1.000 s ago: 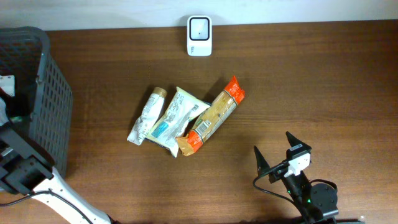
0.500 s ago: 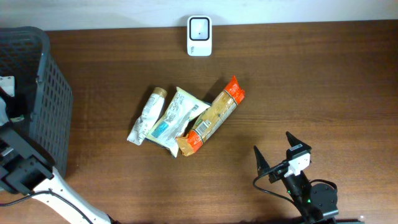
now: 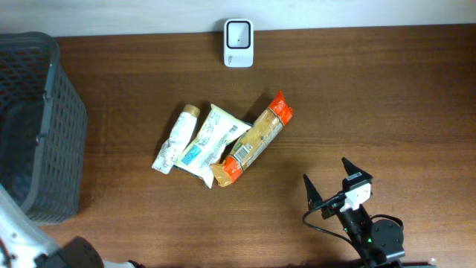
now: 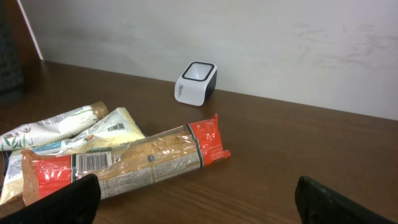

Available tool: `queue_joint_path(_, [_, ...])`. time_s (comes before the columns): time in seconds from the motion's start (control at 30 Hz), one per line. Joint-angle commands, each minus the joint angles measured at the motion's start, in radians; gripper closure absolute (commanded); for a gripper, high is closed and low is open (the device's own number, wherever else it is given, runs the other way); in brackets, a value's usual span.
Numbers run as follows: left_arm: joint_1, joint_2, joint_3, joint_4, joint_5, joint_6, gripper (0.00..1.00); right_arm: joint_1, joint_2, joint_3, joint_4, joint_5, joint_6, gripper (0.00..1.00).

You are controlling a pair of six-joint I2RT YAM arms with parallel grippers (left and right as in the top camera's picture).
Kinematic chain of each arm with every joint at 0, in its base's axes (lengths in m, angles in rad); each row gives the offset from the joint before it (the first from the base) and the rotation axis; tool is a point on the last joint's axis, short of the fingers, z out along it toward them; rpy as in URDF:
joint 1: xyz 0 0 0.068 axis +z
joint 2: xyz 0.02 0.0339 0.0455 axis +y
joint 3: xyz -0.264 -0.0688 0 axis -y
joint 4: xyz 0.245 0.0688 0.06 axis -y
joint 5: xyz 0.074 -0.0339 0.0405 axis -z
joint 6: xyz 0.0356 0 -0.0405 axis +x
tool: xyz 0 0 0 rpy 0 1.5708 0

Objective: Scan the item barcode
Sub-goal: 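Grasp the small green tissue pack from the basket and place it on the table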

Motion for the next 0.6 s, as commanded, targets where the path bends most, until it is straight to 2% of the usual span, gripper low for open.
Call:
queue_joint_path(0.0, [-0.161, 0.018, -0.011, -0.122, 0.160, -0.017, 1.00, 0.005, -0.006, -0.007, -0.003, -0.001, 0.007, 0.01])
queue_joint_path(0.1, [-0.345, 0.052, -0.077, -0.167, 0.113, 0.033, 1.00, 0.005, -0.006, -0.007, -0.003, -0.001, 0.007, 0.01])
queue_joint_path(0.17, [-0.441, 0.095, -0.154, -0.174, -0.061, 0.041, 1.00, 0.005, -0.006, -0.007, -0.003, -0.001, 0.007, 0.01])
queue_joint_path(0.23, [-0.504, 0.151, -0.248, -0.172, -0.166, 0.041, 1.00, 0.005, -0.006, -0.007, -0.003, -0.001, 0.007, 0.01])
queue_joint_path(0.37, [-0.523, 0.266, -0.386, -0.136, -0.168, 0.041, 1.00, 0.005, -0.006, -0.007, -0.003, -0.001, 0.007, 0.01])
queue_joint_path(0.57, [-0.526, 0.407, -0.512, -0.073, -0.063, 0.041, 1.00, 0.005, -0.006, -0.007, -0.003, -0.001, 0.007, 0.01])
